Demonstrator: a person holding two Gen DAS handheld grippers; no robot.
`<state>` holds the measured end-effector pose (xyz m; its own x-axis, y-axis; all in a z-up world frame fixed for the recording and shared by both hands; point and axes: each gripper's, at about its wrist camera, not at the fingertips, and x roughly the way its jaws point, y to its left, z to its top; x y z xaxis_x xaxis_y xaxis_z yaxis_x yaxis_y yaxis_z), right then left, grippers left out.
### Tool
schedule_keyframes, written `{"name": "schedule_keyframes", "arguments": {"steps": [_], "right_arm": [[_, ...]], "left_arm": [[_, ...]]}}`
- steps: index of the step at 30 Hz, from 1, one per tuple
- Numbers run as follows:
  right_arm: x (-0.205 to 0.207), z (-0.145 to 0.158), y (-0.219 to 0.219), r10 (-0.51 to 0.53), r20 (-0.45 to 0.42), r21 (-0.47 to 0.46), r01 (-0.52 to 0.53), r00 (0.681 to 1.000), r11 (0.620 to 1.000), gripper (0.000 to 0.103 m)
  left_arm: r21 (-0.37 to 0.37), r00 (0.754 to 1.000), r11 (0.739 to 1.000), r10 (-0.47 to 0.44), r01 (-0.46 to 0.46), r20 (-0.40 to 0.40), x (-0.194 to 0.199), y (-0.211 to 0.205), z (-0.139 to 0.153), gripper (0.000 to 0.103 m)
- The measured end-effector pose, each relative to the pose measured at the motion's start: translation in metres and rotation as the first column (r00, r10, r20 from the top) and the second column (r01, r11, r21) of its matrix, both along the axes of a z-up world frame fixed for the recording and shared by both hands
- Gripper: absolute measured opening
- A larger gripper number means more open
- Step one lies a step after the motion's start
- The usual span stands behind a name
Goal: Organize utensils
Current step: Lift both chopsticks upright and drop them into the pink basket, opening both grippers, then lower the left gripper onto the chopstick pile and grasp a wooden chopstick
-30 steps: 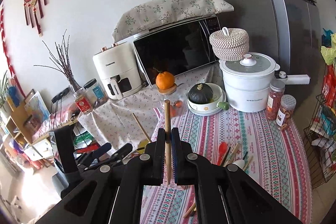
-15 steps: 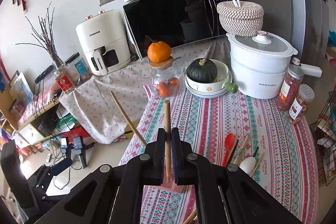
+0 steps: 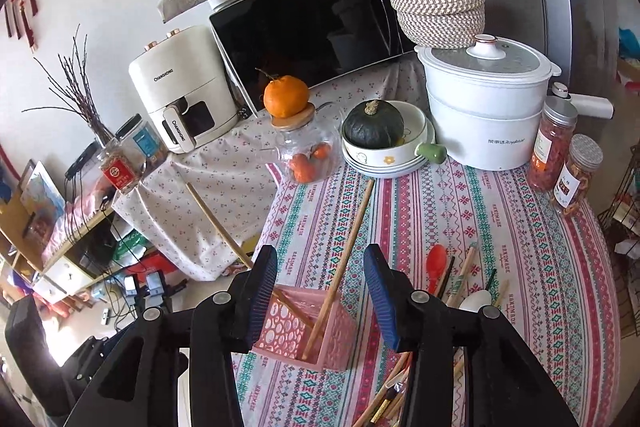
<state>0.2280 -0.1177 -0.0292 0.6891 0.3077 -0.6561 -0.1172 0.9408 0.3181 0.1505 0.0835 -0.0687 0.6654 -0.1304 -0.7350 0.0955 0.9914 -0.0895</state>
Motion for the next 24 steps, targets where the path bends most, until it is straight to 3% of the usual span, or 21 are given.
{"name": "schedule_keyframes", "arguments": {"steps": [2, 8, 14, 24], "right_arm": [[-0.008, 0.003, -0.008, -0.004, 0.001, 0.009, 0.004, 1.000, 1.000, 0.066], [-0.032, -0.005, -0.036, -0.023, -0.048, -0.048, 0.021, 0.999, 0.999, 0.081], [-0.050, -0.028, -0.071, -0.070, -0.129, -0.115, 0.056, 0.989, 0.992, 0.087], [-0.076, -0.052, -0.136, -0.178, -0.203, -0.206, 0.136, 0.963, 0.969, 0.087]], "left_arm": [[0.000, 1.000, 1.000, -0.014, 0.014, -0.013, -0.002, -0.006, -0.001, 0.087], [0.005, 0.996, 0.997, -0.070, 0.071, -0.052, -0.009, -0.029, -0.006, 0.091], [-0.031, 0.985, 0.989, -0.145, 0.143, -0.092, -0.016, -0.056, -0.009, 0.091], [0.013, 0.948, 0.963, -0.264, 0.271, -0.175, -0.015, -0.128, -0.011, 0.091]]}}
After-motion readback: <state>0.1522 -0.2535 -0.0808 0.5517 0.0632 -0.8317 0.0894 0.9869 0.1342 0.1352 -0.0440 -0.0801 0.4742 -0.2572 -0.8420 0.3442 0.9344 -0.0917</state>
